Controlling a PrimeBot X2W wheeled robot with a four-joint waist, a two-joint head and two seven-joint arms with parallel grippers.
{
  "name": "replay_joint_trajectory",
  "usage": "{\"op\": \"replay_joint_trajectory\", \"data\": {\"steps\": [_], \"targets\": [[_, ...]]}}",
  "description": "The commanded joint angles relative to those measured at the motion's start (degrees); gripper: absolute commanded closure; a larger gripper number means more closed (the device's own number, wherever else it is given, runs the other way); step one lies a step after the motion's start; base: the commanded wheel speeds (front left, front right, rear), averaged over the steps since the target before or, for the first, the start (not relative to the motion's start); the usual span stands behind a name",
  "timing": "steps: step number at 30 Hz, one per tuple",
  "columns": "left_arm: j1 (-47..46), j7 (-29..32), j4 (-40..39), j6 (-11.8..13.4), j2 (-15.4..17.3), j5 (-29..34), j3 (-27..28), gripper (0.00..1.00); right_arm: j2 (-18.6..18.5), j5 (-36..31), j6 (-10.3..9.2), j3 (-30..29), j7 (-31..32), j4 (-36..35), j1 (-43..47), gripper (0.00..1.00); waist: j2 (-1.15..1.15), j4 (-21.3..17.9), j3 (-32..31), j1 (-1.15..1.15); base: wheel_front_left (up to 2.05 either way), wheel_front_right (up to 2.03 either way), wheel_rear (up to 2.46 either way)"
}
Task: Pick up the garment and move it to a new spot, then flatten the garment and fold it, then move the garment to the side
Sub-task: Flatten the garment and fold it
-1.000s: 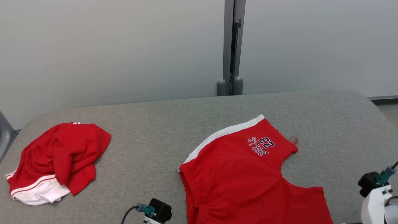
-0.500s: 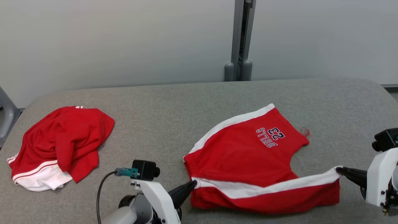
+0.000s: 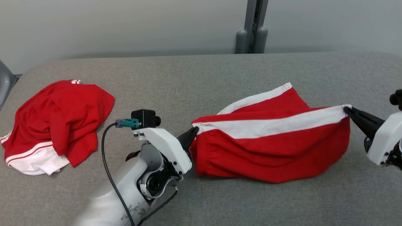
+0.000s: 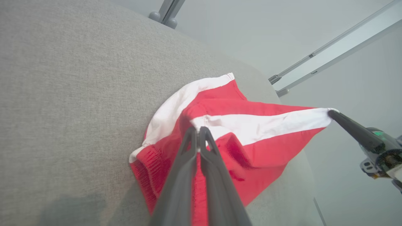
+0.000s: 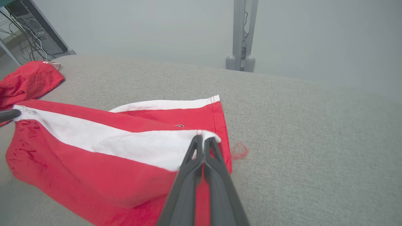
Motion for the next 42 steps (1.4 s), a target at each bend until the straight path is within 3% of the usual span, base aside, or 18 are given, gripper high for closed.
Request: {"op": "replay_joint_trajectory", "data": {"steps": [1, 8, 20, 42], "targets": [[-2.42, -0.27, 1.89, 0.57, -0.52, 0.47, 0.38, 1.0, 0.54, -1.21, -0.02, 0.87, -2.17, 1.01, -2.09, 1.0, 0.0, -0.41, 2.27, 0.0, 0.0, 0.0, 0.0], [-8.97, -1.3, 9.05, 0.96, -3.85, 1.63, 0.84, 1.0, 1.74, -3.65, -0.02, 3.93, -8.0, 4.09, -8.61, 1.0, 0.0, -0.6, 7.45, 0.0, 0.0, 0.0, 0.0], [-16.78, -4.26, 15.93, 1.07, -6.61, 0.29, 0.39, 1.0, 2.62, -4.69, -0.02, 5.49, -11.02, 8.59, -15.89, 1.0, 0.0, 0.88, 14.31, 0.0, 0.0, 0.0, 0.0], [-18.95, -10.61, 11.09, 4.93, -6.65, -10.39, -11.31, 1.0, 1.32, -9.22, -0.02, 5.76, -11.67, 12.03, -19.0, 1.0, 0.0, 6.6, 19.71, 0.0, 0.0, 0.0, 0.0]]}}
